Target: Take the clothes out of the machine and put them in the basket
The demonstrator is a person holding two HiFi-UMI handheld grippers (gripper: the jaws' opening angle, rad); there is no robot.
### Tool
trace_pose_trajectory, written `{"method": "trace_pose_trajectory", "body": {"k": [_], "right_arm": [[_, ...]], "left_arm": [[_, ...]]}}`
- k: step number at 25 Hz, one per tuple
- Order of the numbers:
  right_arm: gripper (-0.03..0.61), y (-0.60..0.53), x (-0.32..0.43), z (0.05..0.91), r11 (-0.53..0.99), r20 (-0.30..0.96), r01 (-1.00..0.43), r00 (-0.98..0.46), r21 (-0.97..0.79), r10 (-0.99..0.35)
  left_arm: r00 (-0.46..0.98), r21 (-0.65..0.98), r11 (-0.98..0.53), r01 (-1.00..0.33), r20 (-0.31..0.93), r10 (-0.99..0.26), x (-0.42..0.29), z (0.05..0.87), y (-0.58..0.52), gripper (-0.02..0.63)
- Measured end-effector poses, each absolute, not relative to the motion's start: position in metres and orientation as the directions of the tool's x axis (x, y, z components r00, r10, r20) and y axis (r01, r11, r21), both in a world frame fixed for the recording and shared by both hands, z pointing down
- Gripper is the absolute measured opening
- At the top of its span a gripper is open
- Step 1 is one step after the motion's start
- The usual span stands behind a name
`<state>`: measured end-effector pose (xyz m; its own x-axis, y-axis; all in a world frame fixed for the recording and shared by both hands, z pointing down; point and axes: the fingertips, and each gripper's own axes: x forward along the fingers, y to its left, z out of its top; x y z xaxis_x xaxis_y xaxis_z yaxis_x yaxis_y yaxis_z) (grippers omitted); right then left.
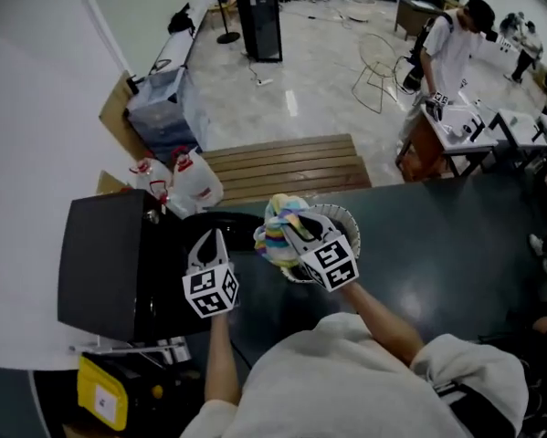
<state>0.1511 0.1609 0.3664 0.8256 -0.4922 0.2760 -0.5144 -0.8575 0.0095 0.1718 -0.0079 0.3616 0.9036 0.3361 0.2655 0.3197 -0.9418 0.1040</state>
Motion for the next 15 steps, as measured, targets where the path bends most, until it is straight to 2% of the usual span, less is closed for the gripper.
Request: {"method": "trace_pose_trajectory", "body": {"k": [7,15], "right_arm": [[0.103,0.239,0.161,0.378,-0.928,0.316,-0.371,0.884,0.028,-0.344],[0.104,0.297,0.175,0.43,-0.961,0.398,-0.276,0.883,0.01,-0.249]], "left_arm": [[0.837,0.122,-0.885,0.45,0.287,0.465,0.196,0.377,0.062,0.018],[0.787,0.145,-0.864,0.483,0.36,0.501,0.213,0.418,0.099,0.018]]}}
